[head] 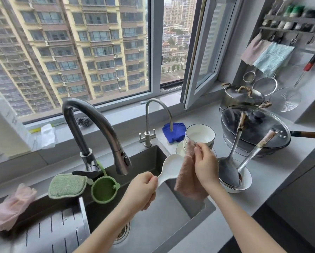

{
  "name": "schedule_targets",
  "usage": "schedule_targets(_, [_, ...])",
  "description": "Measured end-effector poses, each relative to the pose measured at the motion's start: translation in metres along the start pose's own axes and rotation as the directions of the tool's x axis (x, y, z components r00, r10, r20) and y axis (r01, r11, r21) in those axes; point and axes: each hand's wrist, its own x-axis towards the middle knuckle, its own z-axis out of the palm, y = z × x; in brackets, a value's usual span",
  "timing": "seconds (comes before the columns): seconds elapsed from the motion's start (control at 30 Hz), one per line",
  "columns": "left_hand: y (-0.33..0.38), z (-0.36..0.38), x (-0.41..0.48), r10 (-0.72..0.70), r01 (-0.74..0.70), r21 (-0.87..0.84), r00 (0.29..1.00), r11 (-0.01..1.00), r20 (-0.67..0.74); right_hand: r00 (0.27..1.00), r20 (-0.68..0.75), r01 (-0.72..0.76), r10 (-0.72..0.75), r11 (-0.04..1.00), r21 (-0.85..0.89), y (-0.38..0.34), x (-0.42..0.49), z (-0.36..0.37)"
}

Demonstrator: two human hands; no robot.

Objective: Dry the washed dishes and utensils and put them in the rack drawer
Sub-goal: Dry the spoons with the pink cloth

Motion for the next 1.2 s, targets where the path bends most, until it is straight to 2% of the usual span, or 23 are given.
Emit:
schedule_targets(0.07, [0.004, 0.000, 0.000, 0.037, -0.037, 0.006, 0.999, 0.999, -0.013, 0.994, 0.035, 0.105, -0.108, 0.992, 0.071, -0.024, -0.006, -0.003])
schedule_targets(0.1, [0.007, 0.002, 0.001, 0.077, -0.077, 0.000, 0.997, 0.997, -0.016, 0.978, 0.091, 0.184, -0.187, 0.982, 0.047, -0.033, -0.012, 0.000])
schedule_targets(0.13, [0.010, 0.002, 0.000, 0.128, -0.128, -0.001, 0.992, 0.992, -0.021, 0.948, 0.154, 0.285, -0.277, 0.958, -0.035, -0.038, -0.018, 0.006])
schedule_targets(0.2, [0.014, 0.001, -0.002, 0.221, -0.221, 0.009, 0.975, 0.975, -0.032, 0.866, 0.277, 0.481, -0.417, 0.846, -0.229, -0.036, -0.028, 0.017])
schedule_targets(0.27, [0.012, -0.002, -0.004, 0.261, -0.261, -0.010, 0.965, 0.965, -0.011, 0.794, 0.340, 0.596, -0.504, 0.754, -0.276, -0.034, -0.024, 0.017])
schedule_targets(0.37, [0.008, -0.009, -0.003, 0.322, -0.324, 0.038, 0.946, 0.945, 0.051, 0.662, 0.391, 0.736, -0.639, 0.653, -0.179, -0.036, -0.010, 0.009])
schedule_targets(0.43, [0.008, -0.014, -0.004, 0.407, -0.426, 0.216, 0.904, 0.878, 0.128, 0.565, 0.412, 0.808, -0.715, 0.581, -0.100, -0.035, -0.004, 0.006])
schedule_targets(0.5, [0.010, -0.015, -0.008, 0.454, -0.509, 0.386, 0.861, 0.769, 0.231, 0.497, 0.399, 0.843, -0.770, 0.538, -0.013, -0.032, -0.003, 0.006])
schedule_targets(0.57, [0.010, -0.017, -0.011, 0.457, -0.521, 0.430, 0.854, 0.738, 0.251, 0.492, 0.342, 0.842, -0.800, 0.537, 0.045, -0.029, -0.005, 0.009])
schedule_targets(0.6, [0.011, -0.018, -0.011, 0.453, -0.511, 0.433, 0.859, 0.742, 0.237, 0.517, 0.298, 0.834, -0.802, 0.551, 0.034, -0.030, -0.005, 0.012])
schedule_targets(0.73, [0.010, -0.024, -0.010, 0.459, -0.486, 0.421, 0.872, 0.766, 0.172, 0.684, 0.112, 0.729, -0.721, 0.681, -0.067, -0.043, -0.005, 0.022])
schedule_targets(0.77, [0.008, -0.024, -0.010, 0.456, -0.476, 0.421, 0.876, 0.772, 0.155, 0.751, 0.093, 0.660, -0.653, 0.745, -0.095, -0.047, -0.005, 0.024])
schedule_targets(0.83, [0.003, -0.024, -0.015, 0.429, -0.436, 0.398, 0.896, 0.807, 0.112, 0.923, 0.070, 0.385, -0.379, 0.916, -0.112, -0.054, 0.008, 0.025])
schedule_targets(0.9, [-0.004, -0.026, -0.020, 0.379, -0.371, 0.339, 0.924, 0.864, 0.046, 0.989, 0.016, 0.151, -0.150, 0.979, -0.140, -0.053, 0.031, 0.019])
schedule_targets(1.0, [-0.011, -0.036, -0.021, 0.315, -0.280, 0.305, 0.947, 0.910, -0.071, 0.997, -0.078, 0.007, -0.018, 0.991, -0.130, -0.056, 0.058, -0.005])
schedule_targets(1.07, [-0.007, -0.040, -0.020, 0.255, -0.216, 0.224, 0.953, 0.950, -0.164, 0.993, -0.071, -0.097, 0.099, 0.995, 0.023, -0.062, 0.065, -0.017])
schedule_targets(1.1, [-0.004, -0.040, -0.019, 0.213, -0.185, 0.149, 0.957, 0.971, -0.199, 0.976, -0.043, -0.203, 0.214, 0.963, 0.176, -0.065, 0.066, -0.020])
schedule_targets(1.13, [0.000, -0.039, -0.018, 0.166, -0.155, 0.064, 0.961, 0.986, -0.220, 0.934, 0.019, -0.339, 0.356, 0.870, 0.357, -0.067, 0.065, -0.019])
schedule_targets(1.17, [0.004, -0.036, -0.016, 0.122, -0.129, -0.016, 0.966, 0.992, -0.227, 0.866, 0.133, -0.477, 0.482, 0.716, 0.509, -0.072, 0.062, -0.018])
schedule_targets(1.2, [0.009, -0.033, -0.014, 0.089, -0.110, -0.082, 0.971, 0.990, -0.223, 0.789, 0.287, -0.591, 0.544, 0.541, 0.598, -0.076, 0.056, -0.014])
